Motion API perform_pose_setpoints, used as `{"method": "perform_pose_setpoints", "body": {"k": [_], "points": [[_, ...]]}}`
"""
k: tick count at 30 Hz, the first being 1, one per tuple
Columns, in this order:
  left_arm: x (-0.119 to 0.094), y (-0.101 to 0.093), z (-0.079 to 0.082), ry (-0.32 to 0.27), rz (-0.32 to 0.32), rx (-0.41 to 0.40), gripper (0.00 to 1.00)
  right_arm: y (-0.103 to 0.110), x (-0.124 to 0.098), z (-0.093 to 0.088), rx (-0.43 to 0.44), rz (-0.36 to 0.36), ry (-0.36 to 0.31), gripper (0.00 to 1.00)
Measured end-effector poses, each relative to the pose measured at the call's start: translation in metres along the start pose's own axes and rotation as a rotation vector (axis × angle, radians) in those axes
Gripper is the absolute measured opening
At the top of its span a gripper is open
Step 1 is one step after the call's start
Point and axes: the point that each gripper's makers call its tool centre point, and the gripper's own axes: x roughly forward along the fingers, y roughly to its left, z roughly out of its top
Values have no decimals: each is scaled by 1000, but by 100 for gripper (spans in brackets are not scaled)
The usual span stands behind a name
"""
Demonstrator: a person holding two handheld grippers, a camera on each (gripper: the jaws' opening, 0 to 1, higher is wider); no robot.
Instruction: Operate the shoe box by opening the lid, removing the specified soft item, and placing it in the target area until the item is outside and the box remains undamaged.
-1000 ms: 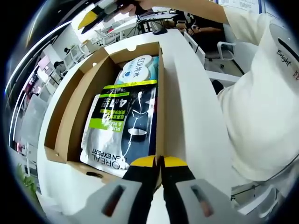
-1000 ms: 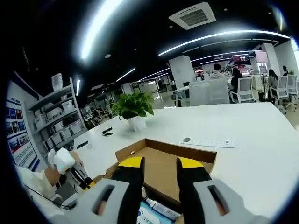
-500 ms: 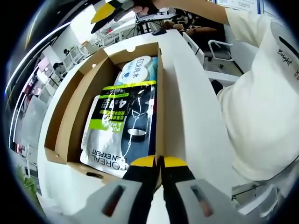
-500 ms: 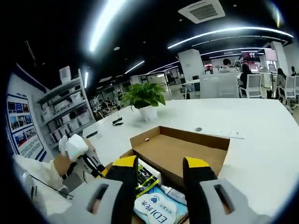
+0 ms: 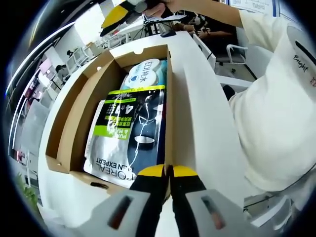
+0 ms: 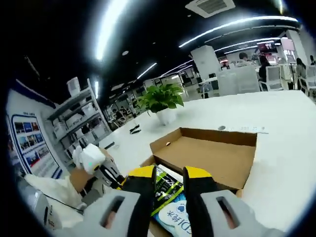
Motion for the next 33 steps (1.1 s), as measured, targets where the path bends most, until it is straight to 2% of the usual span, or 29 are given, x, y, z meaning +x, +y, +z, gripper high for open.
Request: {"method": "perform_pose_setpoints", "body": {"k": [1, 4, 8, 9, 10, 11, 12, 14, 16, 18, 20, 22, 24, 25, 26, 28, 31, 33], "points": [[-1, 7, -1, 2, -5, -5, 3, 1, -1, -2, 10, 17, 1, 25], [-1, 6, -1, 11, -5, -6, 3, -10, -2, -7, -29, -41, 15, 28], [-1, 5, -1, 5, 1, -7, 3, -12, -3, -11, -53, -40, 33, 40], [-1, 5, -1, 3, 3, -7, 3, -14, -4, -10, -53, -49, 28, 39], [-1, 6, -1, 2, 3, -5, 3, -20, -5, -8, -18, -95, -3, 36], [-1, 2, -1, 3, 4, -5, 3, -19, -5, -2, -33, -89, -53, 33], [-1, 0, 0, 5, 4, -4, 3, -17, -4, -1, -68, -67, -56, 33], [-1, 0, -1, 5, 5, -2, 3, -13, -2, -6, -76, -48, -30, 34], [-2, 0, -1, 1, 5, -3, 3, -11, 1, -10, -44, -47, -14, 36], [-2, 0, -1, 1, 6, -2, 3, -3, 5, -8, -6, -2, -42, 37], [-2, 1, -1, 2, 7, -2, 3, -4, 7, -13, 9, -16, -16, 34], [-2, 1, -1, -1, 8, -2, 3, -4, 10, -17, 16, -14, -1, 37], [-2, 1, -1, -3, 8, -1, 3, -3, 12, -22, 45, 15, 15, 38], [-2, 1, -1, -3, 7, 0, 3, -8, 13, -24, 63, -10, 19, 37], [-2, 1, -1, -3, 6, 1, 3, -12, 14, -27, 70, -29, 25, 30], [-1, 1, -1, -1, 3, 0, 3, -17, 15, -32, 148, -53, 42, 16], [-1, 1, -2, -1, 2, 1, 3, -20, 18, -34, 141, -38, 43, 25], [-1, 1, -2, -2, 4, 0, 3, -24, 18, -35, 115, -62, 50, 22]]}}
